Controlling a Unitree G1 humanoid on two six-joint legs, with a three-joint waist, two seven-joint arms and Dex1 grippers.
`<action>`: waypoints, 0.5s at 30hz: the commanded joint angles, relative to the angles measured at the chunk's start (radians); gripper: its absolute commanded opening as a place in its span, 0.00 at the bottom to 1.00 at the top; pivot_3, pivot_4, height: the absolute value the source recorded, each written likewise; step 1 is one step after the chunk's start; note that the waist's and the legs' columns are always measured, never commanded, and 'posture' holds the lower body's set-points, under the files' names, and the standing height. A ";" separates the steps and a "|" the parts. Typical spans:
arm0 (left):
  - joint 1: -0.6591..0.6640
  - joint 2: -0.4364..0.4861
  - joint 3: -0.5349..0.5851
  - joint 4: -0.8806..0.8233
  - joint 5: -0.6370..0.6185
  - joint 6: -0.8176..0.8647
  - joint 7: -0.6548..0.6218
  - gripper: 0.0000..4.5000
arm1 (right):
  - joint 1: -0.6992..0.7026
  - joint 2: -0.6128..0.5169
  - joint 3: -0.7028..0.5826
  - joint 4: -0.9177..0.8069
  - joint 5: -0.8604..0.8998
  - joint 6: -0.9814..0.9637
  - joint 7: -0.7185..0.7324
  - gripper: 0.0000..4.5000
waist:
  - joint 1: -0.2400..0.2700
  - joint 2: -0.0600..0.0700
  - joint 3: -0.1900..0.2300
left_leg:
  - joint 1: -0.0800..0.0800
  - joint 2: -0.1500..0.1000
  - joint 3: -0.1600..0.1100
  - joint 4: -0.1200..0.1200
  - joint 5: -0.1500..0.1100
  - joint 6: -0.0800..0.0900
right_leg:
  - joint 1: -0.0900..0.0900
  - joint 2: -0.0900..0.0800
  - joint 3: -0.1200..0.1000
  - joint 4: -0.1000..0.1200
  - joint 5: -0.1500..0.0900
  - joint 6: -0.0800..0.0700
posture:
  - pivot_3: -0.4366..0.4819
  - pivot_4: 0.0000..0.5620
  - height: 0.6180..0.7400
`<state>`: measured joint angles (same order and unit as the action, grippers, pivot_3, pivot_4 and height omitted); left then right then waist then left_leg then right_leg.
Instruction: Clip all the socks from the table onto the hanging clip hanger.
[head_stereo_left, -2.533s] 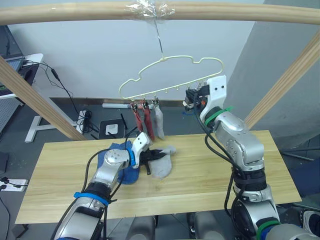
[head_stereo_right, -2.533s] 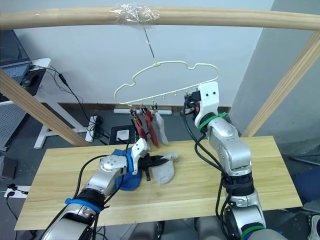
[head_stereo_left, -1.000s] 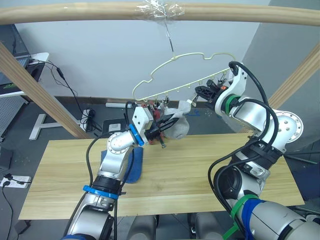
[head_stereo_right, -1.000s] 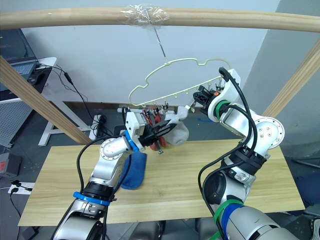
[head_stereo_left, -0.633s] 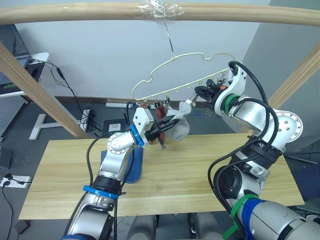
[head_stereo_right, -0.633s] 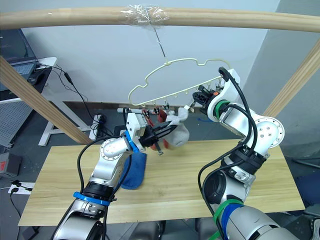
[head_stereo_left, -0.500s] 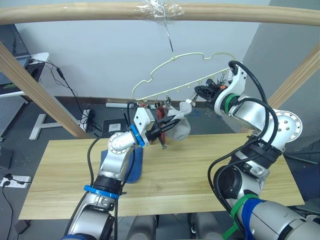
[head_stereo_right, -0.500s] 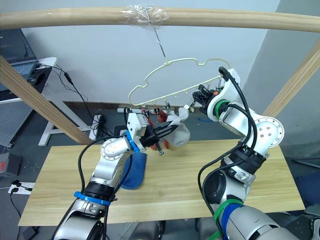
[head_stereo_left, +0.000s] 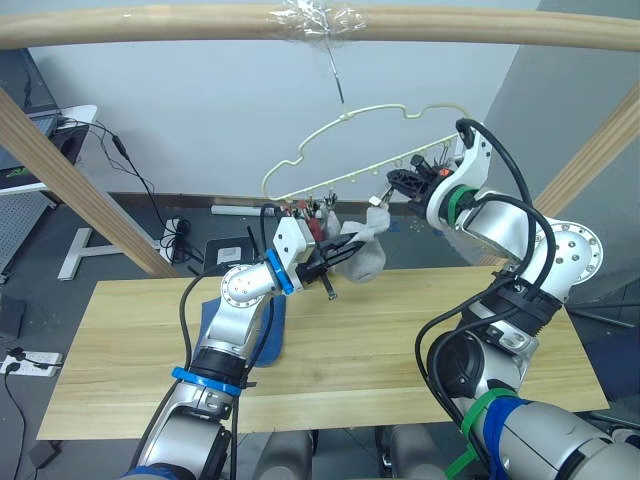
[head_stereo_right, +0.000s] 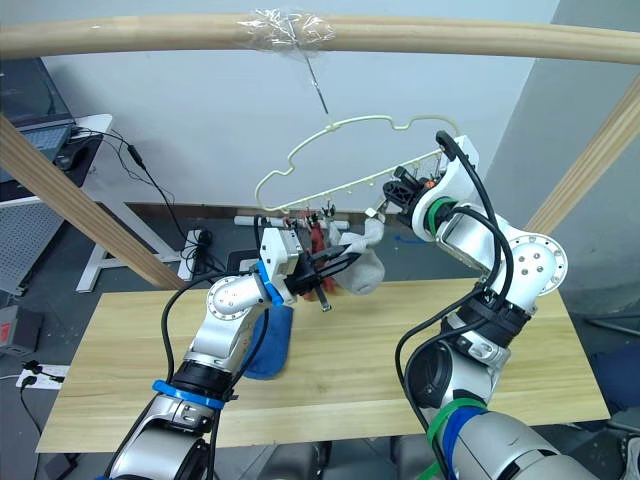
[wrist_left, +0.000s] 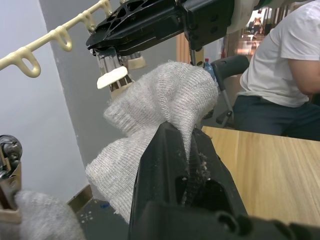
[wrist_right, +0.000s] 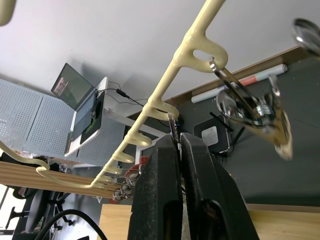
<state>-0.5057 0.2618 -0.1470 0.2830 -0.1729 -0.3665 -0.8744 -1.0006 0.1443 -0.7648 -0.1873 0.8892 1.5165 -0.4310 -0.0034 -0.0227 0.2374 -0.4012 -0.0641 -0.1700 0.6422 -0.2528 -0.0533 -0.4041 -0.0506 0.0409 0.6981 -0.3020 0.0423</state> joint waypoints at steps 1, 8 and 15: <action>-0.036 -0.009 0.019 -0.017 0.008 -0.039 0.036 0.00 | 0.012 0.088 -0.022 0.005 0.008 -0.020 -0.050 0.00 | 0.000 0.000 0.000 | 0.000 0.000 0.000 0.000 0.000 0.000 | 0.000 0.000 0.000 0.000 0.000 0.000 | 0.51 0.41 1.00; -0.050 -0.014 -0.002 0.013 0.036 -0.077 0.050 0.00 | 0.010 0.084 -0.004 0.018 0.063 -0.046 -0.093 0.00 | -0.003 0.000 0.000 | 0.000 0.000 0.001 -0.001 0.000 0.000 | 0.000 0.000 0.000 0.000 0.000 0.000 | 0.51 0.40 1.00; -0.056 -0.019 -0.007 0.022 0.049 -0.096 0.049 0.00 | 0.037 0.065 0.022 0.017 0.136 -0.061 -0.120 0.25 | -0.010 0.001 0.001 | 0.000 0.000 0.001 -0.001 0.000 0.000 | -0.001 0.000 0.000 0.000 0.000 0.000 | 0.51 0.41 1.00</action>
<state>-0.5500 0.2467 -0.1503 0.3219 -0.1308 -0.4350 -0.8357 -0.9975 0.1427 -0.7389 -0.1529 1.0001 1.4757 -0.5368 -0.0136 -0.0217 0.2380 -0.4016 -0.0639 -0.1691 0.6409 -0.2528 -0.0532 -0.4051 -0.0506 0.0415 0.6977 -0.3020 0.0423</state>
